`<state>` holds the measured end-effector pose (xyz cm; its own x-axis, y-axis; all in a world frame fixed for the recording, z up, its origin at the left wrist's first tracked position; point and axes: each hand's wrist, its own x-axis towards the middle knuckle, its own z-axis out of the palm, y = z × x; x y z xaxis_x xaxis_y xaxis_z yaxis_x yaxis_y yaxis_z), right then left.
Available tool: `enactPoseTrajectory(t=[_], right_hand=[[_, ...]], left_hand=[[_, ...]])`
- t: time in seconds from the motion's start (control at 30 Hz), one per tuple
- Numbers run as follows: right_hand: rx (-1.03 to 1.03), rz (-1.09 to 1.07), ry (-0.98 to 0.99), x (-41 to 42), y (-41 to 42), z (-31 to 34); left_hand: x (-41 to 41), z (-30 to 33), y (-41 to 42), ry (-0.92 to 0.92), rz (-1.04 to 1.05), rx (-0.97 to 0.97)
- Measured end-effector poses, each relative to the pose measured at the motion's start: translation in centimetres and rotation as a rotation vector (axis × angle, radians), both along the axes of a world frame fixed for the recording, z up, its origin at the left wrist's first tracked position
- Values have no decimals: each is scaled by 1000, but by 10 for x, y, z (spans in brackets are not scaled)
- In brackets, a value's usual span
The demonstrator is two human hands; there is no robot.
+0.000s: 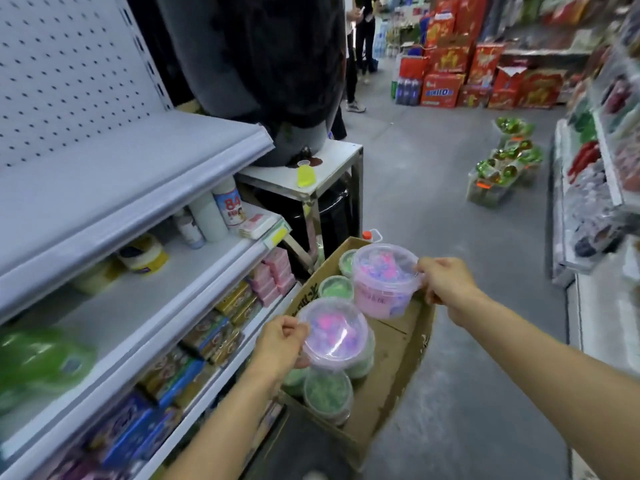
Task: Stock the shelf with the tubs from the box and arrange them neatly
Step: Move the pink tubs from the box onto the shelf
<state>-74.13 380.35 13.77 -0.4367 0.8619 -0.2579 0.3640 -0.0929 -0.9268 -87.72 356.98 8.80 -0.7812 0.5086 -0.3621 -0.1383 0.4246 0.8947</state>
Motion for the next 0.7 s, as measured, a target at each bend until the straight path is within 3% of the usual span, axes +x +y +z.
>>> enactPoseTrajectory(t=[0.33, 0.7], right_hand=[[62, 349, 69, -35, -132, 102], [-52, 741, 272, -128, -347, 175]], left_hand=[[30, 93, -170, 105, 322, 79], [34, 163, -395, 183, 690, 135]])
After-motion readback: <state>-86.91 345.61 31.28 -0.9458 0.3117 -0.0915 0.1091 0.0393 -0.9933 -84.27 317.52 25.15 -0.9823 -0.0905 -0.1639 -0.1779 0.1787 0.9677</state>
